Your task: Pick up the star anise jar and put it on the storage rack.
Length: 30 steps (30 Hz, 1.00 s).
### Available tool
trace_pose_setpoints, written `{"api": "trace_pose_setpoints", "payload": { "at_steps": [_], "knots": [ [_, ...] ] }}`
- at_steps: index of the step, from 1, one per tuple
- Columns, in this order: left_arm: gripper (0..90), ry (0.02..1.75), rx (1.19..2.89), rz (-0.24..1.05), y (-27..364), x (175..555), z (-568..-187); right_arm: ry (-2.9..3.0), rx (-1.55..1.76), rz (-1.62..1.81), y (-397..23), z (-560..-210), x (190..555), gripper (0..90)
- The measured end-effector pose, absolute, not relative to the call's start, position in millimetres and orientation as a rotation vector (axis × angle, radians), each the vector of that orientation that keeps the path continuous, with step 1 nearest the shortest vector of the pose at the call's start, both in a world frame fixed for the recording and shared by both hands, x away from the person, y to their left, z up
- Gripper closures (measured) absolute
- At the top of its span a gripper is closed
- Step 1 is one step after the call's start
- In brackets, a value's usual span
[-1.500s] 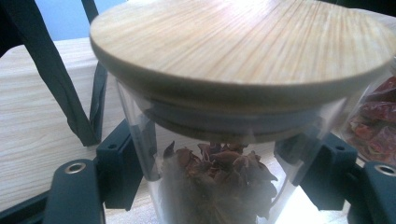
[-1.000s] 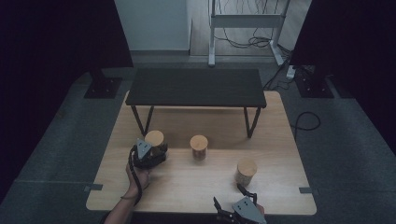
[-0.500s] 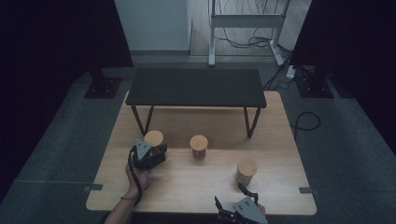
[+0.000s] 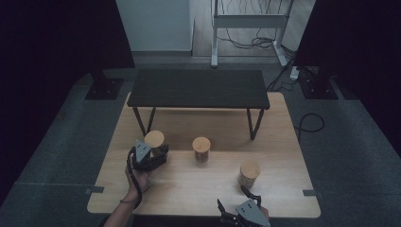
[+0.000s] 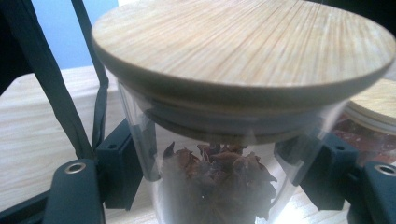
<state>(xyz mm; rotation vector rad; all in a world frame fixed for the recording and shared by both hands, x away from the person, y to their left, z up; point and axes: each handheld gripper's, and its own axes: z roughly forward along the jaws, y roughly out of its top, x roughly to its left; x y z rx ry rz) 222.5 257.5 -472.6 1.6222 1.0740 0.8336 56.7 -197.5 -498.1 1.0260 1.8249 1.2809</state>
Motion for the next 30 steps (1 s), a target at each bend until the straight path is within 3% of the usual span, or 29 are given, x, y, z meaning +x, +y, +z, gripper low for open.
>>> {"api": "trace_pose_setpoints", "payload": {
  "at_steps": [30],
  "knots": [
    [26.2, 1.052, 1.570, 0.825, 268, 209, -447, 1.835, 1.028, 1.266, -196, -498, 57, 8.1]
  ]
}}
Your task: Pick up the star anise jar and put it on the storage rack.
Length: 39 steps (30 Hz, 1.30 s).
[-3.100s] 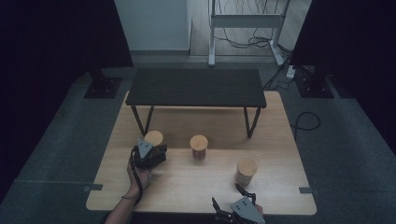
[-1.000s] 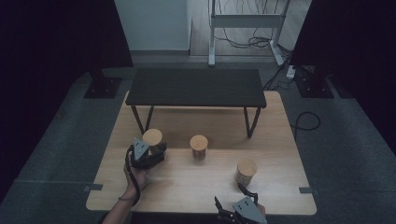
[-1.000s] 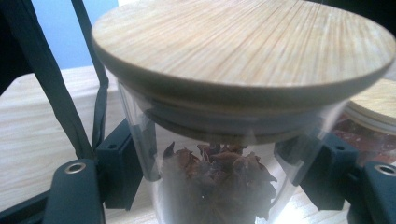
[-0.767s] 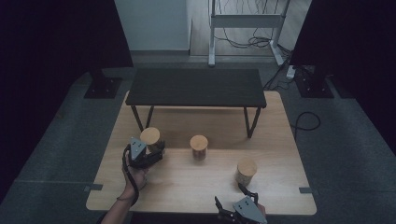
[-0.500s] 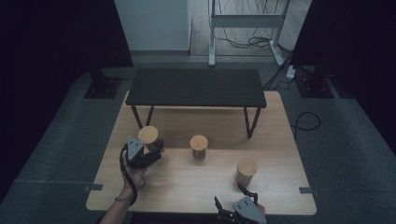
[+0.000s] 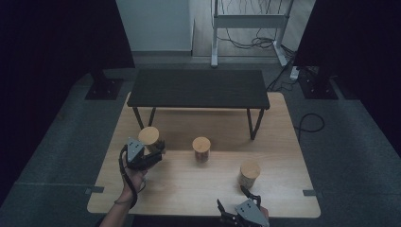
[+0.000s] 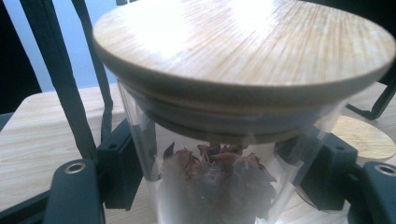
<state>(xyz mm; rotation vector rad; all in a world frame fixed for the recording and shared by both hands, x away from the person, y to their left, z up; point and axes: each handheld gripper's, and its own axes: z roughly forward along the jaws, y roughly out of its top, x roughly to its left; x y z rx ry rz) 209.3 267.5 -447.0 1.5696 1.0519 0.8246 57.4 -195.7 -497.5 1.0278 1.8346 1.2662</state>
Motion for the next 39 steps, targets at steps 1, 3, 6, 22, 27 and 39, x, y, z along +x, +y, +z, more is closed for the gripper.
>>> {"api": "trace_pose_setpoints", "payload": {
  "at_steps": [1, 3, 6, 22, 27, 39],
  "knots": [
    [26.2, 1.051, 1.571, 0.827, 267, 209, -447, 1.836, 1.028, 1.266, -196, -497, 58, 8.1],
    [26.2, 1.048, 1.571, 0.830, 267, 209, -446, 1.837, 1.028, 1.265, -196, -497, 58, 8.1],
    [26.2, 1.045, 1.571, 0.830, 268, 208, -444, 1.839, 1.027, 1.263, -195, -497, 58, 8.1],
    [26.2, 1.039, 1.569, 0.835, 268, 205, -441, 1.841, 1.025, 1.260, -195, -497, 58, 8.1],
    [26.2, 1.028, 1.572, 0.839, 268, 203, -438, 1.842, 1.023, 1.258, -195, -497, 58, 8.1],
    [26.2, 1.029, 1.578, 0.828, 269, 204, -436, 1.844, 1.024, 1.254, -195, -497, 58, 8.2]
  ]
}}
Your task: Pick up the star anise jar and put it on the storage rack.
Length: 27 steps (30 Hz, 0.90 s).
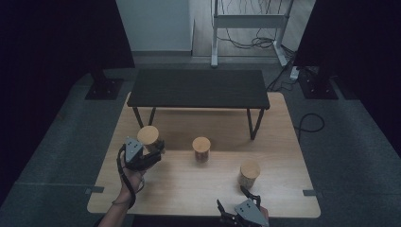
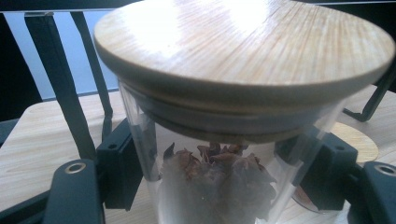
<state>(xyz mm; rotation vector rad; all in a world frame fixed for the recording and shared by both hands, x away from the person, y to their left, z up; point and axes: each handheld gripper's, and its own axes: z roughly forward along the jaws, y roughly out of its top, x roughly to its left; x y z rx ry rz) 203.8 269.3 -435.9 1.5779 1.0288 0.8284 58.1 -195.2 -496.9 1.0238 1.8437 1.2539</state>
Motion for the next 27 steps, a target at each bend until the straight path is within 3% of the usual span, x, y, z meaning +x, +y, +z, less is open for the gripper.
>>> {"api": "trace_pose_setpoints", "payload": {
  "at_steps": [27],
  "knots": [
    [26.2, 1.007, 1.587, 0.829, 270.3, 201.1, -429.9, 1.855, 1.026, 1.246, -195.0, -496.5, 59.4, 8.1]
  ]
}}
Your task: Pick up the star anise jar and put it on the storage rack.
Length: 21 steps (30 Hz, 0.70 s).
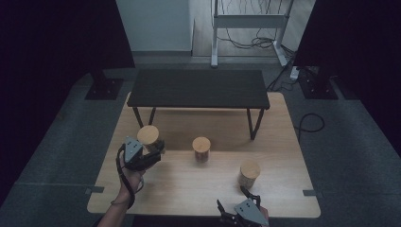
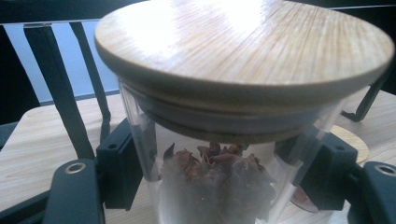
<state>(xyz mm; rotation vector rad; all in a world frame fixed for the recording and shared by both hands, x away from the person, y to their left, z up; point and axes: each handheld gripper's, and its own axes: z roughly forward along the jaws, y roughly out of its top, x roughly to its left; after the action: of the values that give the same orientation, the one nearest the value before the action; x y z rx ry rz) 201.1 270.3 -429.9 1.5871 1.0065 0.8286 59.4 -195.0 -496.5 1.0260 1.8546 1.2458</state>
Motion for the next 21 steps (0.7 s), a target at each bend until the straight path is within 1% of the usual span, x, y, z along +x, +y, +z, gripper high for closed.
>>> {"api": "trace_pose_setpoints", "payload": {
  "at_steps": [21],
  "knots": [
    [26.2, 0.994, 1.588, 0.832, 270.0, 199.0, -428.4, 1.868, 1.024, 1.236, -194.9, -496.5, 61.1, 8.0]
  ]
}}
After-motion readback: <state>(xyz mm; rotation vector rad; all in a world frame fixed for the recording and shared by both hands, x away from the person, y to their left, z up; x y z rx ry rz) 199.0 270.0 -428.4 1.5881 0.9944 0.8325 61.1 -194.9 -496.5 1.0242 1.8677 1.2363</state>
